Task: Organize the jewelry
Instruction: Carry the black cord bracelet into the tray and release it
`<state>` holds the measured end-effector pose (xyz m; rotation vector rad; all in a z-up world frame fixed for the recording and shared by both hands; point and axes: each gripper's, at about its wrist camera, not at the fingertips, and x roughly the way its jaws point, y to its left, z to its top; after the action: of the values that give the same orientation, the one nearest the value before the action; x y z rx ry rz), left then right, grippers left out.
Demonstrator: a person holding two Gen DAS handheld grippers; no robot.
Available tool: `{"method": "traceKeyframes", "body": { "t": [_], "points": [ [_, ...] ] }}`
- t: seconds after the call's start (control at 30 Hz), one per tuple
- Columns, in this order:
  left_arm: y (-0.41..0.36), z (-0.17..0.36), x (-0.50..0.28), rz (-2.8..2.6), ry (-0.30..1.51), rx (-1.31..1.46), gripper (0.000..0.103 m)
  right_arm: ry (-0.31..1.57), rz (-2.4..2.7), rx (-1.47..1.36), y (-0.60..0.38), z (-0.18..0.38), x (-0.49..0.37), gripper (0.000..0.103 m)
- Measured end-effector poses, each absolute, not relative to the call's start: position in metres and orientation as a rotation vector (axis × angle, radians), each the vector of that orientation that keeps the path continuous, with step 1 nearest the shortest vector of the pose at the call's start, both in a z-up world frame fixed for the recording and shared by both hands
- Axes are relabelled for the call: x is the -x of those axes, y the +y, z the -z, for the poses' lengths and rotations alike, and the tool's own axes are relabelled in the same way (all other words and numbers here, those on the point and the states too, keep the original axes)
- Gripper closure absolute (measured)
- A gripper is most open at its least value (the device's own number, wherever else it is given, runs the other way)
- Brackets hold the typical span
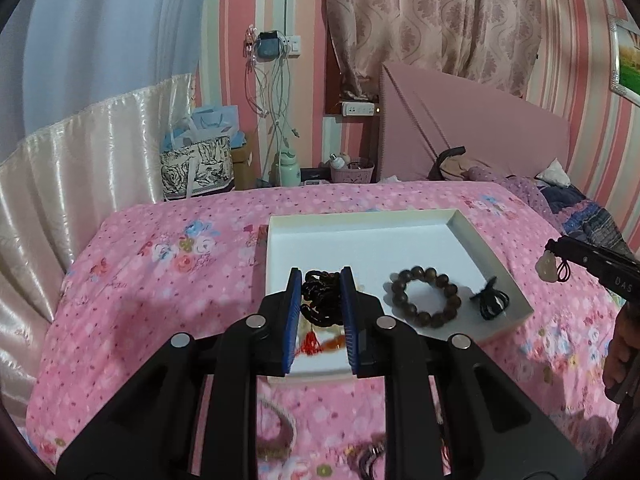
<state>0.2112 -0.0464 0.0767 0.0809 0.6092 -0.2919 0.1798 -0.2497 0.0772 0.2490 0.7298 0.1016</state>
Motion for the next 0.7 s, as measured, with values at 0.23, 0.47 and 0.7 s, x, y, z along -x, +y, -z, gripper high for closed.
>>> {"method": "traceKeyframes", "body": {
  "t": [0.23,0.47,0.7],
  "points": [
    [-0.057,-0.061,-0.268,0.258,0.670,-0.111,0.085,0.793,-0.089,-0.206,-0.253,-0.060,-0.227,0.090],
    [-0.060,-0.031,-0.317,0.225,0.751,-0.116,0.085,0.853,-0.060,-0.230,-0.260,-0.034,-0.266,0.090],
    [-0.072,-0.018,-0.350,0.240,0.805,-0.089,0.085,0.991,-0.088,-0.235,-0.258,0.000,-0.307,0.090]
  ]
}}
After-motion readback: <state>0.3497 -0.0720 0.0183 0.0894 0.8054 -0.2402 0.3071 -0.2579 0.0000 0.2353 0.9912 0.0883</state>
